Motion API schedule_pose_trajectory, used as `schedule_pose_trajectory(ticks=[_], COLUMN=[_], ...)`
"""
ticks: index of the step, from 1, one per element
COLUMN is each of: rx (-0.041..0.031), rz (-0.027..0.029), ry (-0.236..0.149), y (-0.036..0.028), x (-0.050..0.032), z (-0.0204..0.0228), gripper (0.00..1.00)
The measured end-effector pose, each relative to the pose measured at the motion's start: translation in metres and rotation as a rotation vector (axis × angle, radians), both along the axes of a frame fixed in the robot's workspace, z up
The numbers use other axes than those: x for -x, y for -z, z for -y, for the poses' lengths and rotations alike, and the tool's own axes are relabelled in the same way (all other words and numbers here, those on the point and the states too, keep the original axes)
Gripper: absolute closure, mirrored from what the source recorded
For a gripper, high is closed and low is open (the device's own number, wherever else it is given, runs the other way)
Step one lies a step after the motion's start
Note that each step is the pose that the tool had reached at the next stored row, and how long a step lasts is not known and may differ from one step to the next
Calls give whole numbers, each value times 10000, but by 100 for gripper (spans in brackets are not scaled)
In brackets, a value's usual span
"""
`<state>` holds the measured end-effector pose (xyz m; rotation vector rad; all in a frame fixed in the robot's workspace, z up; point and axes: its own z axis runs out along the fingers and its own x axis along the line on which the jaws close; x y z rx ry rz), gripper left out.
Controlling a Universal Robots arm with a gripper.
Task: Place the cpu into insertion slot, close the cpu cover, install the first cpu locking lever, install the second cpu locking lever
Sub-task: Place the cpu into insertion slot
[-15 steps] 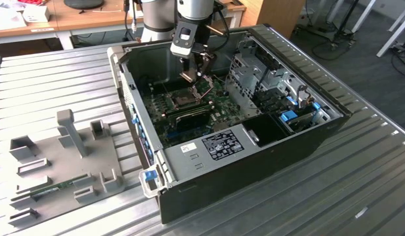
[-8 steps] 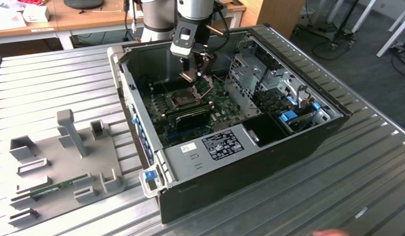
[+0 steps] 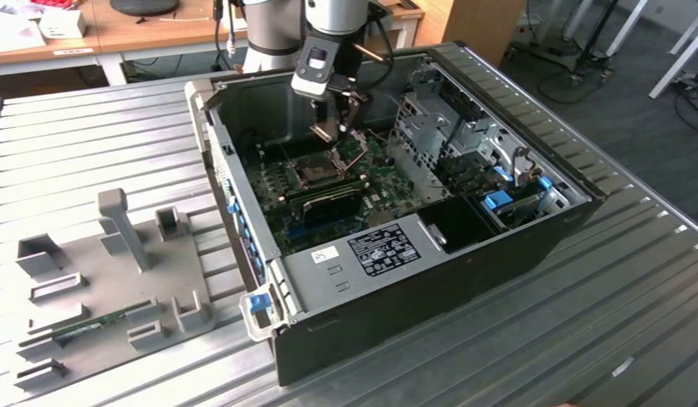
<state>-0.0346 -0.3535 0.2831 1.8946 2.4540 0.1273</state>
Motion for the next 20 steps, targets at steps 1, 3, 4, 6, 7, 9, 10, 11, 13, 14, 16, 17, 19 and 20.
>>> schedule_pose_trajectory(ticks=[1, 3, 4, 6, 7, 9, 10, 11, 13, 14, 16, 17, 19, 20], rx=[2, 3, 2, 2, 2, 2, 2, 2, 2, 2, 2, 2, 2, 2], rz=[-1, -2, -1, -1, -1, -1, -2, -2, -1, -1, -1, -1, -1, 0], ry=[161, 213, 221, 229, 233, 278, 298, 311, 312, 313, 314, 314, 315, 337], y=[0, -1, 0, 0, 1, 3, 4, 4, 4, 4, 4, 4, 4, 5], x=[0, 0, 0, 0, 0, 0, 0, 0, 0, 0, 0, 0, 0, 0], z=[0, 0, 0, 0, 0, -1, 0, 0, 0, 0, 0, 0, 0, 0], gripper=[46, 46, 46, 46, 46, 46, 46, 46, 46, 46, 46, 46, 46, 46])
